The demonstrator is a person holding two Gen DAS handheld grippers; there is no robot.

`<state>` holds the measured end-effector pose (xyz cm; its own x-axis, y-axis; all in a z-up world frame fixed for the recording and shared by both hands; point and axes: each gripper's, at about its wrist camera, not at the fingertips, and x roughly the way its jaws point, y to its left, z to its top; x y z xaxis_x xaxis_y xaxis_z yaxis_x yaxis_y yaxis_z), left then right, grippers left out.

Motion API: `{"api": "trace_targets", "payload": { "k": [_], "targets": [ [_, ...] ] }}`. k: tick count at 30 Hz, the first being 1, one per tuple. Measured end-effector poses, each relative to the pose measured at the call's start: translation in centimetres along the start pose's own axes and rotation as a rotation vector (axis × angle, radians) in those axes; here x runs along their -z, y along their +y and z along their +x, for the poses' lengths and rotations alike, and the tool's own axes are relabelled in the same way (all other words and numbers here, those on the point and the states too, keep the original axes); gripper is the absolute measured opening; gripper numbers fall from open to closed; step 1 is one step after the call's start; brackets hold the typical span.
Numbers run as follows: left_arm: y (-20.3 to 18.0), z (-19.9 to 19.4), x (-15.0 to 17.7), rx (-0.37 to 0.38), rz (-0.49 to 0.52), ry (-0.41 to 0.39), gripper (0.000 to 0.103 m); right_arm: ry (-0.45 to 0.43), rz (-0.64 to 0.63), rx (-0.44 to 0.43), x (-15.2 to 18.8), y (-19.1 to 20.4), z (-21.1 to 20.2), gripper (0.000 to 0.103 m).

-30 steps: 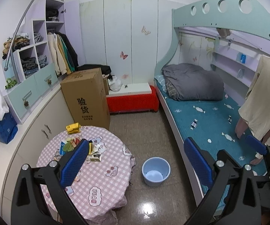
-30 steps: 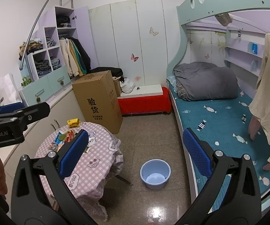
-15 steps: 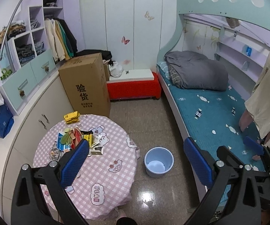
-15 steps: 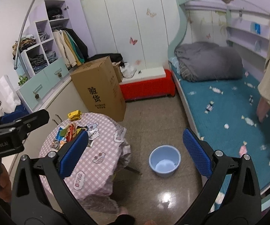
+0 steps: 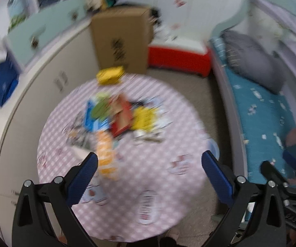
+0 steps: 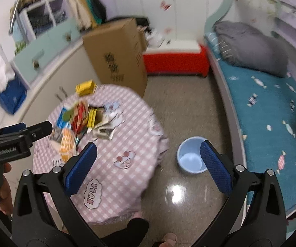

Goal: Collect trash
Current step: 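Grasp the orange-and-white plastic bag on the table with the left gripper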

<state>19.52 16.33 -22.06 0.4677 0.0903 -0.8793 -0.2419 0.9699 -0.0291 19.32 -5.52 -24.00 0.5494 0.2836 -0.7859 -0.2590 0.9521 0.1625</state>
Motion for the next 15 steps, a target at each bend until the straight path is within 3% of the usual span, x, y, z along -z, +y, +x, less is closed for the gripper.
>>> {"api": "trace_targets", "payload": {
  "k": [5, 8, 10, 12, 15],
  "targets": [
    [6.6, 6.9, -0.2, -0.035, -0.073, 0.108, 0.098, 0.09, -0.018, -0.021, -0.6, 3.8, 6.4, 0.098],
    [8.7, 10.1, -0.2, -0.026, -0.078, 0.145, 0.097, 0.124, -0.014, -0.02, -1.1, 5.5, 9.5, 0.098],
    [9.3, 12.5, -0.2, -0.016, -0.067, 0.179, 0.083, 0.145, -0.006, -0.021, -1.4, 6.4, 11.4, 0.098],
    [9.5, 14.4, -0.3, -0.005, -0.063, 0.211, 0.081, 0.154, 0.017, -0.034, -2.0, 7.1, 12.8, 0.098],
    [9.7, 16.8, 0.0, 0.046, -0.049, 0.275, 0.064, 0.162, 0.068, -0.072, -2.6, 7.6, 14.6, 0.098]
  ]
}}
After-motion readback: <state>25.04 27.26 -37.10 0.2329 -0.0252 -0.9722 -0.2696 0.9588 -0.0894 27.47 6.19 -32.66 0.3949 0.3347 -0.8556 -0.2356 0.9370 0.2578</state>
